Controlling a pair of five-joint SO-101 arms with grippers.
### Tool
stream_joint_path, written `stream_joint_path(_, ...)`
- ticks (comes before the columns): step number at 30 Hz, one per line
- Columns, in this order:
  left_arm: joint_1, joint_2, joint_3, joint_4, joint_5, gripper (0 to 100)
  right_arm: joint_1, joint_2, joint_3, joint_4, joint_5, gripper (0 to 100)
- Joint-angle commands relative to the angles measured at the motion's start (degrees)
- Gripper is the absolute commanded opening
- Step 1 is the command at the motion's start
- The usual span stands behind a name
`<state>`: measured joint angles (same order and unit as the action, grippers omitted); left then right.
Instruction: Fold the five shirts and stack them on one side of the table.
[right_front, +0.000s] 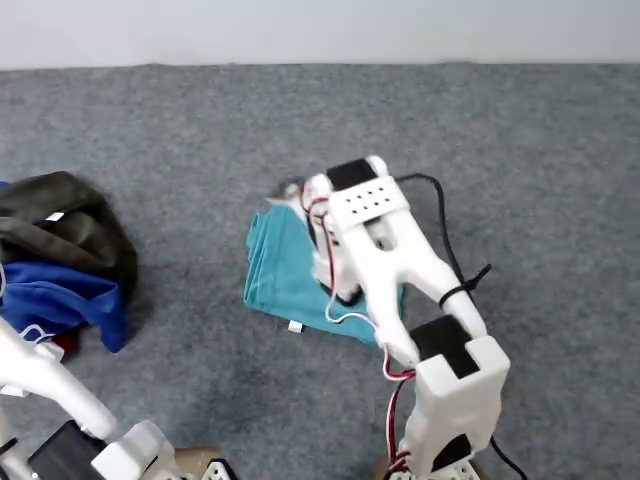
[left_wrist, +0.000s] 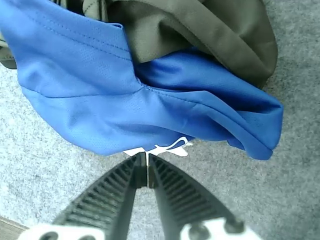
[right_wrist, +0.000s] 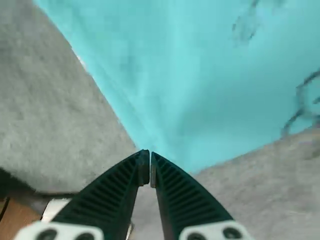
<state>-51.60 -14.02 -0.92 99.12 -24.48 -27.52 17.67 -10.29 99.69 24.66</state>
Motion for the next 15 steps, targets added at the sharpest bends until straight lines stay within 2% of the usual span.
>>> stream_joint_path(1,0.18,-0.26,-2.24,-0.44,0.18,1,-3.82,-1.1,-7.91,-0.75,-0.44,0.9)
stream_joint_path(10,-0.09,-0.62,-2.07,-0.44,0.18,1,-14.37,12.7,-8.53,-13.05,-0.44,0.9)
stream_joint_path(15,-0.18,-0.62,-2.07,-0.44,0.18,1,-18.51,14.73,-8.53,-17.01,-0.26,0.9)
